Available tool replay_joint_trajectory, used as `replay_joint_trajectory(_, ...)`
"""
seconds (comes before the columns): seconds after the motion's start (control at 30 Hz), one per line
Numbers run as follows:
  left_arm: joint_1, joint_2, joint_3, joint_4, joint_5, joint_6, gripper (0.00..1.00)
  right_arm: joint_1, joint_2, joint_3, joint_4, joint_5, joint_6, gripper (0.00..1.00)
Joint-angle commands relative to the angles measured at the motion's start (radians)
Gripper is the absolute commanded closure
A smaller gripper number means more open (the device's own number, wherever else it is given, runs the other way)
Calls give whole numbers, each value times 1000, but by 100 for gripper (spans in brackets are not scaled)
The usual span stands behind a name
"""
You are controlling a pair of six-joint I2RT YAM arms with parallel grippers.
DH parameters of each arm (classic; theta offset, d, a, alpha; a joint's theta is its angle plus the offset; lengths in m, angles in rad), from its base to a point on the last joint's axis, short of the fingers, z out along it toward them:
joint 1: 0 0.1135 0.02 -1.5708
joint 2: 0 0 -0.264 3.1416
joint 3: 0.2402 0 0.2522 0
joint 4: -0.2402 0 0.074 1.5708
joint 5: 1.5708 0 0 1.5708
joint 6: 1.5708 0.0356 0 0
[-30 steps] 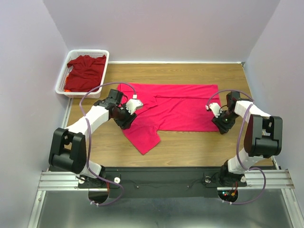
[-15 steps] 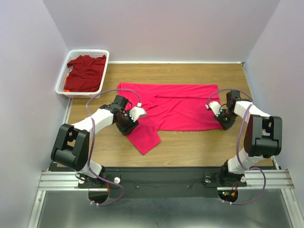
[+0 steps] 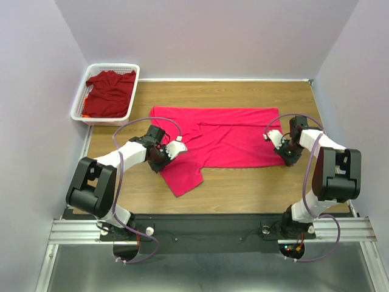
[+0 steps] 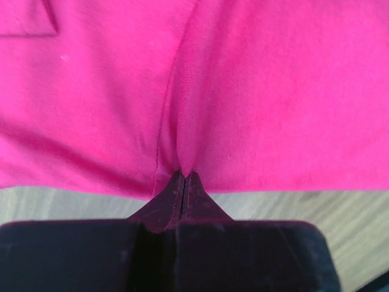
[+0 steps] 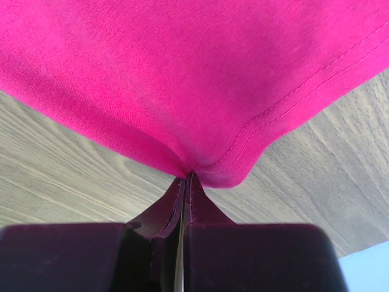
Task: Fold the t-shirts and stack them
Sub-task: Fold the tshirt
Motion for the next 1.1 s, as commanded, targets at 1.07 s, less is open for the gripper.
replay_joint_trajectory(1.07,146,130,540,-374,166,35,100,-1,269,580,-248,11,-75,99)
